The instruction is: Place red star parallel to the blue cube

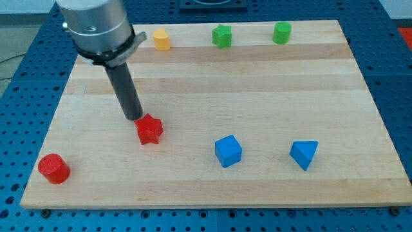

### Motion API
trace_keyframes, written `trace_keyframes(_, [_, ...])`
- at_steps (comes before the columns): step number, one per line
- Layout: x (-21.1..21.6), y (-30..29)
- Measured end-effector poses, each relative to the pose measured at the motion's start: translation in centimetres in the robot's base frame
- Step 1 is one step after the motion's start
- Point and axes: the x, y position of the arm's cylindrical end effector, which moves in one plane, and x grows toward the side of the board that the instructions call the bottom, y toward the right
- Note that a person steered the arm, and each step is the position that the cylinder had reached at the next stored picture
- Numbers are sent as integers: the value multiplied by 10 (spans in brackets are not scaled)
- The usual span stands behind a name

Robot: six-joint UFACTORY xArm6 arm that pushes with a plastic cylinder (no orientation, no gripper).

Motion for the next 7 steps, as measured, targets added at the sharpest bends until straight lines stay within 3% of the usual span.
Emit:
trace_keyframes(1, [18, 6])
trace_keyframes(3, [-3, 38])
trace_keyframes(4, [0, 8])
trace_keyframes(5, [44, -1])
trace_keyframes(6, [-18, 3])
trace_keyframes(7, [-3, 29])
